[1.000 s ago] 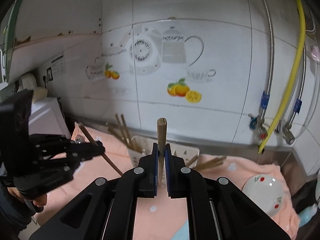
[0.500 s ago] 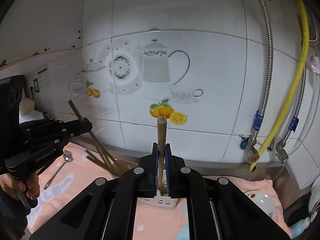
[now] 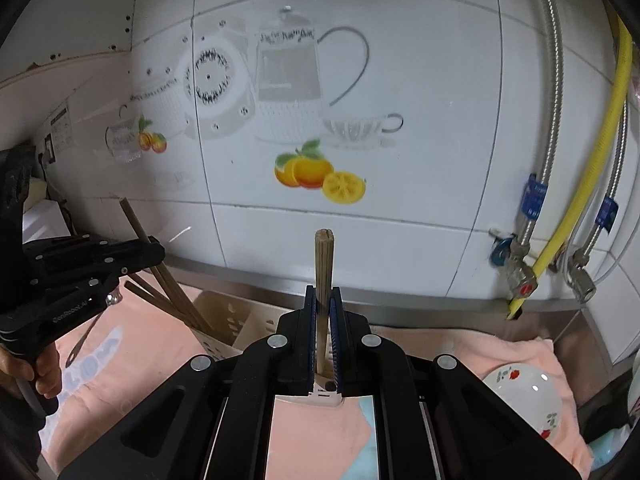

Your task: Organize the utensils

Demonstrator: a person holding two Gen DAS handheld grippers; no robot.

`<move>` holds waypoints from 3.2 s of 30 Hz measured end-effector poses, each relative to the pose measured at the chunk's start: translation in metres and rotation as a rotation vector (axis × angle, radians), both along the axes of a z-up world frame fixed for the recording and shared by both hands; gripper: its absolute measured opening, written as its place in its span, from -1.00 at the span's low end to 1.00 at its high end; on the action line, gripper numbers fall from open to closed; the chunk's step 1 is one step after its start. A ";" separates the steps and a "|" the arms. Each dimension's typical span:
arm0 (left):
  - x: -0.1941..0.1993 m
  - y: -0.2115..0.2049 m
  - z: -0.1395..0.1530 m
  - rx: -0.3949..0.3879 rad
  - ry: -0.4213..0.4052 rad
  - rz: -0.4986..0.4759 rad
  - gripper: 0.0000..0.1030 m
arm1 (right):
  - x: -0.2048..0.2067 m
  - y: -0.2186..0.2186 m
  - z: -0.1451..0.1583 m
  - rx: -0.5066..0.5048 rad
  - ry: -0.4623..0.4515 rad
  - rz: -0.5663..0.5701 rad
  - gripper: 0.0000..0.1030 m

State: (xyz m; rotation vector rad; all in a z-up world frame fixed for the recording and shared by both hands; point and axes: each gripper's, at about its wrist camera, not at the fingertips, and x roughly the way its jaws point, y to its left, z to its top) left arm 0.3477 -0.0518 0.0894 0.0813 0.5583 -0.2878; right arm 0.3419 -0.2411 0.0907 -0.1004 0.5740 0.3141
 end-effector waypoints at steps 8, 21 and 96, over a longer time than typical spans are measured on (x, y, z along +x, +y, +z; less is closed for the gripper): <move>-0.001 0.002 -0.008 -0.008 0.025 0.000 -0.89 | 0.004 -0.001 -0.014 -0.003 0.032 -0.009 -0.87; -0.012 0.006 -0.004 -0.010 0.006 0.012 -0.38 | -0.002 0.000 -0.014 -0.001 0.023 -0.019 -0.40; -0.190 0.063 -0.059 -0.036 -0.076 0.168 0.90 | -0.200 0.023 -0.067 -0.028 -0.121 -0.056 0.86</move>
